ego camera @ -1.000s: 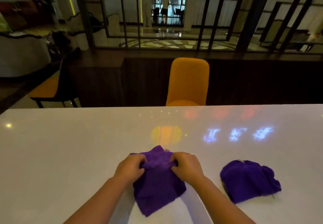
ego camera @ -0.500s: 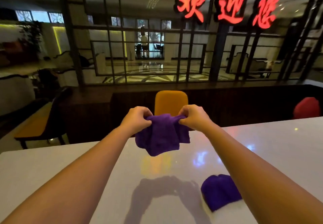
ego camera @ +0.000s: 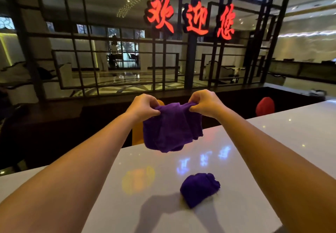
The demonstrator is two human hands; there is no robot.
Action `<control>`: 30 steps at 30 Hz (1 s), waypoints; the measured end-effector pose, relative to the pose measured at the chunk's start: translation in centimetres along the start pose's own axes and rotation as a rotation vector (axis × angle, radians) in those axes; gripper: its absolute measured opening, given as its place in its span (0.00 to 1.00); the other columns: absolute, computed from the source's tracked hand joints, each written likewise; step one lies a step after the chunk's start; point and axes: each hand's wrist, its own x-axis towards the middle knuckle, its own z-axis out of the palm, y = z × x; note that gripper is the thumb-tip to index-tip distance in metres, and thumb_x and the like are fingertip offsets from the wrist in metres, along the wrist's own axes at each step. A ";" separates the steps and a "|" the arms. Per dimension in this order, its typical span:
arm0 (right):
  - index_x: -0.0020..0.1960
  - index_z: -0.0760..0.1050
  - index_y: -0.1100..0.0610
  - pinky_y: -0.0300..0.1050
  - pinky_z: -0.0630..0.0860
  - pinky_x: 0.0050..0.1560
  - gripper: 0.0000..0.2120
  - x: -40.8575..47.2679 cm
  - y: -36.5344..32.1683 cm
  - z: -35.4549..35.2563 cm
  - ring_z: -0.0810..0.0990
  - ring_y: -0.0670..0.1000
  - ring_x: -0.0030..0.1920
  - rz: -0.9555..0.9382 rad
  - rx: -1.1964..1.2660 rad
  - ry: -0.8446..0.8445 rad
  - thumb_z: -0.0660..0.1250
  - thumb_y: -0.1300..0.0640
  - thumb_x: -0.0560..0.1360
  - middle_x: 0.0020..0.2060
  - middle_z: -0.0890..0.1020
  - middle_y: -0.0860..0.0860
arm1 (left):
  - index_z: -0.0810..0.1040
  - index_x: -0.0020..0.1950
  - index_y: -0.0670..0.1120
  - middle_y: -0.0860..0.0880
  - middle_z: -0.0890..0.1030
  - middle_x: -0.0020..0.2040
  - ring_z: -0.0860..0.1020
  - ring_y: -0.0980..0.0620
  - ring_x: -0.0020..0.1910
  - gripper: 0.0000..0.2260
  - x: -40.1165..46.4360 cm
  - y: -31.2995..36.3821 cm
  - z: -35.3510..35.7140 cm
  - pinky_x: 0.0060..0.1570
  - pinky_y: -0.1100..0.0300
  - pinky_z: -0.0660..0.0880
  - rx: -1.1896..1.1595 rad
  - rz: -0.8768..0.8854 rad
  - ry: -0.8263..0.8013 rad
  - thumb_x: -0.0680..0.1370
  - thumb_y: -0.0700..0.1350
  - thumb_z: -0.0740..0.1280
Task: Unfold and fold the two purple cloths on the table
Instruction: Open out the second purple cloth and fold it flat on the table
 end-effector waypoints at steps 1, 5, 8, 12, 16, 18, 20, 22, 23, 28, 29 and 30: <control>0.38 0.74 0.45 0.57 0.80 0.52 0.10 -0.1 1.3 -0.4 0.80 0.51 0.44 0.010 -0.005 0.001 0.73 0.57 0.69 0.38 0.79 0.46 | 0.82 0.47 0.47 0.49 0.82 0.45 0.79 0.53 0.44 0.07 0.3 0.7 1.3 0.40 0.62 0.75 0.002 0.002 -0.010 0.70 0.41 0.72; 0.37 0.73 0.44 0.54 0.80 0.50 0.11 0.0 7.3 -1.9 0.80 0.51 0.45 0.030 -0.016 0.004 0.73 0.57 0.69 0.37 0.79 0.46 | 0.81 0.48 0.47 0.51 0.80 0.44 0.77 0.57 0.41 0.06 2.1 3.2 7.0 0.33 0.67 0.71 -0.038 0.012 -0.046 0.72 0.41 0.71; 0.36 0.73 0.44 0.56 0.80 0.51 0.12 0.8 12.9 -2.9 0.80 0.51 0.44 0.047 -0.020 -0.018 0.73 0.58 0.69 0.38 0.79 0.46 | 0.80 0.46 0.49 0.54 0.79 0.42 0.77 0.57 0.41 0.05 4.3 4.9 12.0 0.33 0.68 0.71 -0.066 -0.018 -0.052 0.72 0.41 0.71; 0.35 0.72 0.44 0.56 0.80 0.51 0.12 2.4 22.0 -3.7 0.80 0.51 0.44 0.033 -0.050 -0.082 0.72 0.57 0.70 0.38 0.80 0.47 | 0.78 0.41 0.54 0.55 0.79 0.40 0.77 0.57 0.40 0.07 7.5 7.0 20.4 0.33 0.68 0.72 -0.087 -0.091 -0.046 0.72 0.42 0.71; 0.39 0.74 0.46 0.51 0.82 0.46 0.08 3.1 30.6 -3.5 0.80 0.52 0.44 0.013 -0.060 -0.163 0.71 0.57 0.71 0.40 0.81 0.49 | 0.77 0.42 0.52 0.53 0.78 0.41 0.77 0.54 0.42 0.05 9.2 8.7 29.0 0.38 0.63 0.75 -0.085 -0.221 -0.034 0.73 0.42 0.70; 0.43 0.77 0.50 0.50 0.82 0.46 0.04 3.0 34.3 -3.0 0.81 0.53 0.44 0.011 -0.067 -0.217 0.70 0.58 0.72 0.43 0.82 0.51 | 0.78 0.44 0.50 0.52 0.79 0.43 0.77 0.53 0.44 0.05 9.3 9.4 32.7 0.41 0.61 0.76 -0.097 -0.304 -0.041 0.73 0.41 0.70; 0.47 0.78 0.54 0.49 0.81 0.47 0.04 2.7 37.4 -2.3 0.80 0.54 0.45 0.023 -0.072 -0.273 0.69 0.59 0.72 0.46 0.82 0.54 | 0.79 0.46 0.49 0.51 0.79 0.44 0.77 0.52 0.45 0.04 9.1 9.9 35.7 0.42 0.60 0.75 -0.094 -0.377 -0.057 0.73 0.40 0.69; 0.49 0.78 0.56 0.47 0.81 0.47 0.05 2.3 39.8 -1.5 0.80 0.54 0.45 0.042 -0.065 -0.339 0.69 0.60 0.73 0.47 0.82 0.55 | 0.79 0.46 0.47 0.51 0.79 0.44 0.77 0.53 0.44 0.04 8.7 10.2 38.2 0.41 0.63 0.74 -0.083 -0.427 -0.091 0.73 0.40 0.69; 0.49 0.79 0.56 0.47 0.80 0.47 0.05 2.0 40.9 -1.1 0.80 0.55 0.46 0.050 -0.058 -0.368 0.68 0.60 0.73 0.47 0.82 0.55 | 0.79 0.45 0.47 0.51 0.79 0.43 0.76 0.53 0.42 0.04 8.4 10.2 39.3 0.38 0.64 0.73 -0.091 -0.449 -0.111 0.73 0.40 0.69; 0.47 0.79 0.58 0.46 0.79 0.45 0.06 0.9 44.6 1.0 0.79 0.55 0.46 0.094 0.006 -0.477 0.67 0.63 0.71 0.46 0.82 0.56 | 0.81 0.43 0.45 0.49 0.80 0.42 0.77 0.51 0.42 0.05 7.3 9.0 43.5 0.39 0.62 0.71 -0.129 -0.563 -0.201 0.69 0.39 0.69; 0.47 0.79 0.58 0.47 0.79 0.46 0.06 0.8 45.3 1.7 0.80 0.55 0.46 0.111 0.015 -0.500 0.67 0.63 0.70 0.46 0.82 0.56 | 0.81 0.44 0.45 0.49 0.80 0.42 0.77 0.51 0.43 0.05 7.2 8.6 44.3 0.40 0.62 0.71 -0.127 -0.586 -0.217 0.69 0.39 0.69; 0.46 0.80 0.58 0.48 0.80 0.47 0.07 0.8 46.0 2.3 0.80 0.55 0.46 0.129 0.022 -0.521 0.67 0.64 0.70 0.46 0.82 0.55 | 0.81 0.44 0.45 0.49 0.81 0.43 0.77 0.51 0.43 0.06 7.2 8.2 45.1 0.40 0.62 0.71 -0.123 -0.609 -0.230 0.69 0.39 0.69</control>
